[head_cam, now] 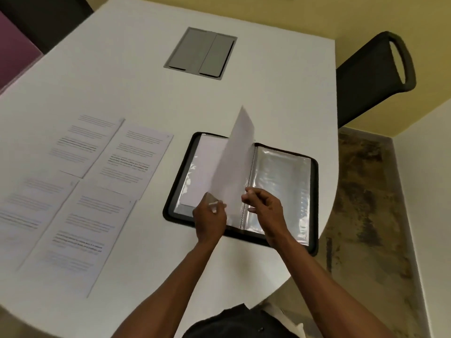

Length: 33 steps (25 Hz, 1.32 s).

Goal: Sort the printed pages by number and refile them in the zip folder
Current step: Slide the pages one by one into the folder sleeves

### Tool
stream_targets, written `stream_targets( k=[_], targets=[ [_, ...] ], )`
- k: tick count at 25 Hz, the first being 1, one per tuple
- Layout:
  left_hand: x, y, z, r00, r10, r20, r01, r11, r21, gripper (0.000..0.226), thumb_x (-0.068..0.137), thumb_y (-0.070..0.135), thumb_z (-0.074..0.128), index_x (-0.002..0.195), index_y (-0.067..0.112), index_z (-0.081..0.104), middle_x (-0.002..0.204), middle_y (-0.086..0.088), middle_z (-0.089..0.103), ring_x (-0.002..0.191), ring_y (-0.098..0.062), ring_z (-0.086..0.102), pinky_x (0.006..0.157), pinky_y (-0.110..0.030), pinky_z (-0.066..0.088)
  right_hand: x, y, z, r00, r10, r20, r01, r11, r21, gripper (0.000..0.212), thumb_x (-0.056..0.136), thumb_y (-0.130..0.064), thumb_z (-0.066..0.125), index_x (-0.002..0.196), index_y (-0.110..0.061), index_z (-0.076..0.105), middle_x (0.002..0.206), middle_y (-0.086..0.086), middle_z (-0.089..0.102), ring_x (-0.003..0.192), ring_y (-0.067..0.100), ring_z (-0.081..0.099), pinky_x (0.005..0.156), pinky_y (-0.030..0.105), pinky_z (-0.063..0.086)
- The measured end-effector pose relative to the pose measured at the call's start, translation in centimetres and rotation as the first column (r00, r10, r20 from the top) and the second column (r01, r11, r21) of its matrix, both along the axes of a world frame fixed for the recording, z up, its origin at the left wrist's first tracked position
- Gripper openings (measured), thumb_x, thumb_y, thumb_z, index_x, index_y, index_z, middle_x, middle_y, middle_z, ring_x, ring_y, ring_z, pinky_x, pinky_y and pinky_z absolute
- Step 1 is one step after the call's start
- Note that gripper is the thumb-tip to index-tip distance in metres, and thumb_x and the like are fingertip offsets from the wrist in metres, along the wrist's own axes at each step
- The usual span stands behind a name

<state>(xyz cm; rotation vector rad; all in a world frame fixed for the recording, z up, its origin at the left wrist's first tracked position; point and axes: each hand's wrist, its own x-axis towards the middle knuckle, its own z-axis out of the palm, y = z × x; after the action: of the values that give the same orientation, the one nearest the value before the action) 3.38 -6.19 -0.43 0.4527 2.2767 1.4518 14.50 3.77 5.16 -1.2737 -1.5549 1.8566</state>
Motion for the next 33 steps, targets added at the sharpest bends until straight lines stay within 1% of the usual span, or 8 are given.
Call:
stream_targets(
  k=[2,5,9,12,16,22,26,33],
  targets=[
    [-1.9,-1.5,-1.0,0.989,0.067,0.133,-0.068,0.998,0.002,0.016,0.093,0.015,0.063,0.081,0.025,0.058,0.081,0.005,0.073,0.078,-0.015,0.073,0.072,-0.036,0.061,0.5,-0.6,-1.1,0.995,0.059,0.081,-0.06,0.998,0.005,0.021,0.096,-0.03,0.066,0.114,-0.022,0.072,0.1,-0.001,0.077,0.099,0.01,0.071,0.096,0.045,0.056],
    [-4.2,-3.1,-2.4,0.986,0.1,0.131,-0.09,0.993,-0.083,0.015,0.091,0.015,0.063,0.076,0.016,0.058,0.075,0.002,0.065,0.078,-0.019,0.068,0.065,-0.026,0.052,1.1,-0.6,-2.9,0.934,0.183,0.306,-0.233,0.963,0.135,0.03,0.094,-0.036,0.067,0.123,-0.029,0.067,0.117,-0.011,0.071,0.109,0.003,0.065,0.106,0.04,0.049],
    [-6.6,-4.4,-4.9,0.983,0.097,0.155,-0.073,0.986,-0.152,0.013,0.079,0.027,0.073,0.076,0.018,0.065,0.072,0.0,0.067,0.071,-0.022,0.068,0.071,-0.042,0.06,0.9,0.2,-5.5,0.559,0.423,0.713,-0.737,0.647,0.195,0.062,0.1,-0.041,0.053,0.155,-0.019,0.033,0.162,0.002,0.03,0.149,0.019,0.027,0.12,0.031,0.022],
    [-7.1,-4.7,-5.1,0.988,0.119,0.098,-0.092,0.966,-0.241,0.036,0.076,0.025,0.083,0.107,0.012,0.069,0.095,-0.004,0.07,0.088,-0.021,0.065,0.081,-0.029,0.052,0.5,0.1,-7.1,0.279,0.488,0.827,-0.898,0.437,0.045,0.07,0.102,-0.044,0.045,0.16,-0.019,0.015,0.168,0.004,0.004,0.155,0.024,0.004,0.124,0.039,0.015],
    [-7.3,-4.8,-5.7,0.998,0.062,-0.004,-0.059,0.919,-0.389,0.088,0.083,0.023,0.077,0.155,0.016,0.027,0.139,-0.014,0.045,0.121,-0.031,0.051,0.1,-0.036,0.045,0.0,-0.9,-8.5,0.069,0.483,0.873,-0.953,0.29,-0.086,0.068,0.104,-0.043,0.04,0.16,-0.022,0.008,0.168,0.003,-0.009,0.155,0.029,-0.005,0.123,0.052,0.013],
    [-8.0,-6.2,-6.6,0.951,-0.31,-0.016,0.235,0.753,-0.615,0.059,0.087,0.028,0.065,0.143,0.018,0.048,0.153,-0.012,0.027,0.14,-0.031,0.028,0.109,-0.04,0.038,-0.1,-1.6,-8.9,0.104,0.377,0.92,-0.973,0.231,0.016,0.066,0.103,-0.045,0.038,0.158,-0.018,0.015,0.168,0.007,0.0,0.155,0.031,-0.004,0.122,0.054,0.011],
    [-7.9,-6.7,-4.9,0.951,-0.308,-0.008,0.244,0.771,-0.589,0.065,0.088,0.031,0.067,0.146,0.013,0.042,0.154,-0.013,0.026,0.139,-0.03,0.029,0.111,-0.039,0.037,-0.3,-1.2,-8.6,0.096,0.41,0.907,-0.979,0.204,0.011,0.063,0.102,-0.048,0.039,0.156,-0.019,0.022,0.167,0.009,0.005,0.154,0.031,0.001,0.122,0.052,0.014],
    [-6.4,-11.8,-0.7,0.937,-0.325,-0.129,0.174,0.754,-0.634,0.068,0.093,0.037,0.064,0.152,0.019,0.035,0.161,-0.008,0.017,0.148,-0.024,0.016,0.115,-0.035,0.029,-2.7,-1.4,-5.8,0.298,0.412,0.861,-0.951,0.206,0.231,0.074,0.101,-0.053,0.041,0.16,-0.016,0.015,0.166,0.017,0.013,0.153,0.033,0.01,0.123,0.045,0.016]
  ],
)
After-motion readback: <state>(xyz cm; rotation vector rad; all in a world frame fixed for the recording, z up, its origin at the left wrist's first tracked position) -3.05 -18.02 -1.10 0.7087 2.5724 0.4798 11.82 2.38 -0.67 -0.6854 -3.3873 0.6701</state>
